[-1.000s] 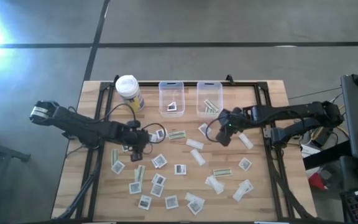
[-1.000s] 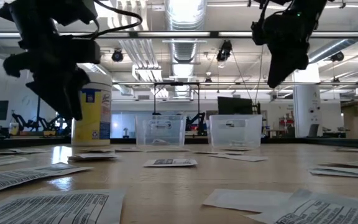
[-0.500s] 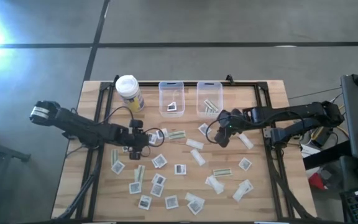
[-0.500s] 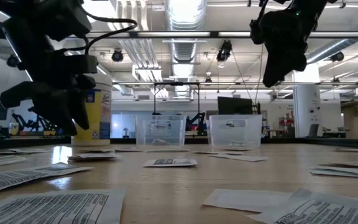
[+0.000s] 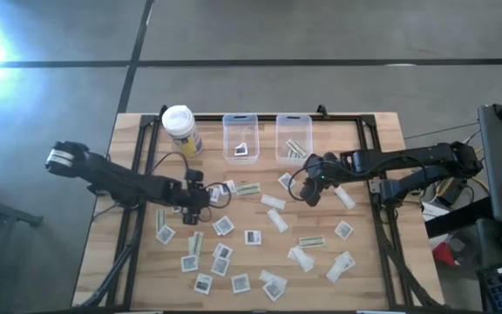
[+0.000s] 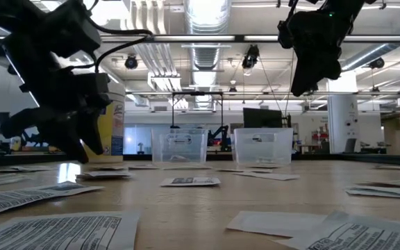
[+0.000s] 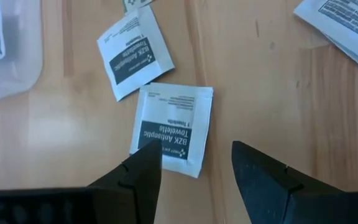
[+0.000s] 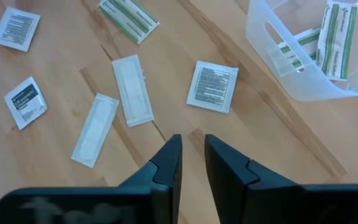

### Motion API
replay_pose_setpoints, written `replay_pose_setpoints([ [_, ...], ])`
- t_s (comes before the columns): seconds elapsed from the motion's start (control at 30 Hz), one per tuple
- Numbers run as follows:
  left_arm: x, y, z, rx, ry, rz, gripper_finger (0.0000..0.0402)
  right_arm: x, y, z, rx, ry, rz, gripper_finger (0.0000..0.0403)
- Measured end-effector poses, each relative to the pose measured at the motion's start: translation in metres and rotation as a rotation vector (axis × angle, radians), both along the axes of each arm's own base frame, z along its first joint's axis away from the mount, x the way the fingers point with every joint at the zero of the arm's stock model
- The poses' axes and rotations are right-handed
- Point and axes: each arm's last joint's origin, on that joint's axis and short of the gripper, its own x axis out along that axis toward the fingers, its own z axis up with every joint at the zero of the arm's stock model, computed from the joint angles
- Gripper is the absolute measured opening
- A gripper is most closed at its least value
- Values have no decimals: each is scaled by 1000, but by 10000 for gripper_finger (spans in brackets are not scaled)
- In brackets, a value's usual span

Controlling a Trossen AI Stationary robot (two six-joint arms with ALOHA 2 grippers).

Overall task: Pick & Place First Aid Supplies
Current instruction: Put the towelette pack into the left transparent bin

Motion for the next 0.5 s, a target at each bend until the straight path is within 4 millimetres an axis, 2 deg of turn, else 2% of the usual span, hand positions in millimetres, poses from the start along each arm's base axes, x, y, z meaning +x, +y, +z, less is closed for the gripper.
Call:
replay_pose_setpoints([
  [0.23,2,0,-11,40,44,14,188,1,0,0,0,1,0,75],
  [0.5,4,2,-16,110,58,31,186,1,0,0,0,0,0,64],
])
